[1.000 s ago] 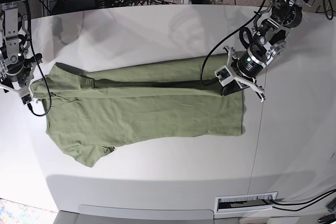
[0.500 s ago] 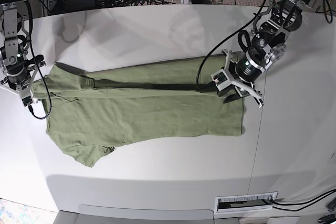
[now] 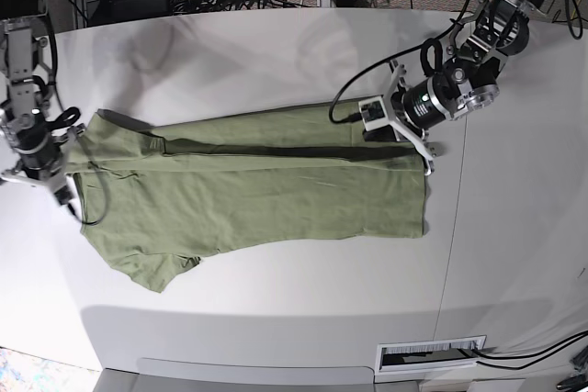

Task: Fold the T-shirt properly
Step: 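Release the shoulders and pull both grippers back toward the collar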

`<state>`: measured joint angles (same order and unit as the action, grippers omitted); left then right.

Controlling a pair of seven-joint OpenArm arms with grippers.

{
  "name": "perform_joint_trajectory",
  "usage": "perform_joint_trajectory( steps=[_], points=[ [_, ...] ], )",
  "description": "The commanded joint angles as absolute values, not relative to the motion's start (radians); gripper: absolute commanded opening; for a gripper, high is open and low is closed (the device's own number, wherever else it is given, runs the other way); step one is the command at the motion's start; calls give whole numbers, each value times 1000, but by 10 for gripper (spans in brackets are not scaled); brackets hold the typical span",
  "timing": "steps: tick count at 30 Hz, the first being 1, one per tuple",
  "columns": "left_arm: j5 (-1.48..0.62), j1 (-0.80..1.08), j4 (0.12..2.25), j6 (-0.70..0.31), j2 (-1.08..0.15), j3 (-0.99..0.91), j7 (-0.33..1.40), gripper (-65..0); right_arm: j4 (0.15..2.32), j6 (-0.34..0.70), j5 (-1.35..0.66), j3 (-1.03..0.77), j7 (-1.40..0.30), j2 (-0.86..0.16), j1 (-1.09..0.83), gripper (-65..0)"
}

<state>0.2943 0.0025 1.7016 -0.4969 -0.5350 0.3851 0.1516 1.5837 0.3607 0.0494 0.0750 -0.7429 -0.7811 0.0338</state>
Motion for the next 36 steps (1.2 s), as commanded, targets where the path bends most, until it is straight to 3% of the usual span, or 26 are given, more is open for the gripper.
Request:
perform_joint_trajectory(
  steps=[1,8,30,36],
  points=[
    [292,-15,1719,-496,-543,377,113,-650,1595,351,84,104,-721,-806,66,-650],
    [341,-16,1700,-499,-506,378,96,-650,1467,350,157,314,-725,-806,204,-650],
    [392,-17,1649,-500,-477,390,96,-650,1333,395,75,323,-677,-764,183,-650],
    [393,-13,1612,-622,-488,390,98,-650,1255,440,68,323,-706,-708,176,-650]
  ],
)
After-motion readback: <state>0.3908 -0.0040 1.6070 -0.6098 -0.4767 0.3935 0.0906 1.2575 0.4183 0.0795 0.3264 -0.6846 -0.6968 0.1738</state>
